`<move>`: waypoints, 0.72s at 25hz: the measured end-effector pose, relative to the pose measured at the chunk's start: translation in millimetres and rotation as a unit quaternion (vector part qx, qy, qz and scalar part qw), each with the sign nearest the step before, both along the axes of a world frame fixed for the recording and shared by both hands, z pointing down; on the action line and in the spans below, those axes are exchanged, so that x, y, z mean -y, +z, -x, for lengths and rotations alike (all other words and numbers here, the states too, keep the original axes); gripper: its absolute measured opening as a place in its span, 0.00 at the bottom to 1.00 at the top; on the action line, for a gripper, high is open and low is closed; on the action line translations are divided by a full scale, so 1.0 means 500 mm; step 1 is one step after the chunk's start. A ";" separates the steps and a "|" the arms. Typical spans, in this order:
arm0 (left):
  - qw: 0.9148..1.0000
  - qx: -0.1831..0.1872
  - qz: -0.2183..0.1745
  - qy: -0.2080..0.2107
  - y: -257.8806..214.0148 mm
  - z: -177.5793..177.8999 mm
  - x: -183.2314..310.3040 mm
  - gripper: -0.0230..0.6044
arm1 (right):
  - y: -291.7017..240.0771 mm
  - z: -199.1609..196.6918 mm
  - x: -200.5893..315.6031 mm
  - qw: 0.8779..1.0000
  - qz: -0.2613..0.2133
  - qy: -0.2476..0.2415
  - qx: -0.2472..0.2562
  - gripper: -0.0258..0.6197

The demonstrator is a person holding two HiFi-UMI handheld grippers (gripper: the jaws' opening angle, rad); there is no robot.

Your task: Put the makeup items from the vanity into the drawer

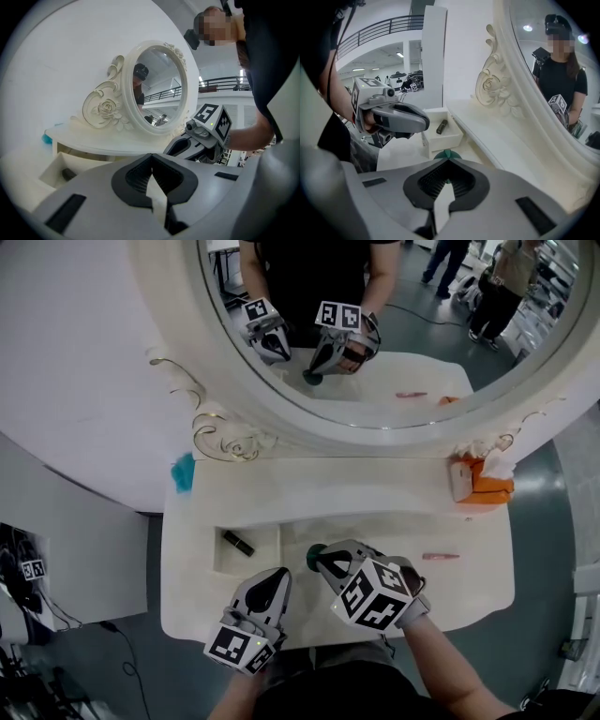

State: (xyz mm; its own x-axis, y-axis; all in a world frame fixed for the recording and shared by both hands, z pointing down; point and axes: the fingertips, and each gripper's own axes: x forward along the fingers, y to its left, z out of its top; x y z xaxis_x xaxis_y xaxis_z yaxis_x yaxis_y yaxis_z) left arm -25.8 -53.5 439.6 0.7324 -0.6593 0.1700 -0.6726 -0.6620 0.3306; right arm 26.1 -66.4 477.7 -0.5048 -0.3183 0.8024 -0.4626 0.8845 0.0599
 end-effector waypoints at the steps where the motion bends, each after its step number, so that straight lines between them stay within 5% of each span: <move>1: 1.000 0.000 -0.001 -0.002 -0.001 0.008 0.000 0.06 | -0.004 0.009 0.002 1.000 -0.002 -0.002 0.001 0.07; 18: 0.999 -0.006 0.000 -0.053 -0.004 0.164 0.009 0.06 | -0.030 0.179 0.031 0.999 -0.008 -0.049 0.007 0.07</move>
State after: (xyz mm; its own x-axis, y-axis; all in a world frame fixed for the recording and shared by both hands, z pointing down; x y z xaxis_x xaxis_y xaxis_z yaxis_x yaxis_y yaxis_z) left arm -107.9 -57.9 437.5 0.6605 -0.7332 0.1614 -0.7350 -0.5877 0.3381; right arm -63.2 -81.9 462.5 -0.5452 -0.2788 0.7906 -0.3742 0.9248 0.0682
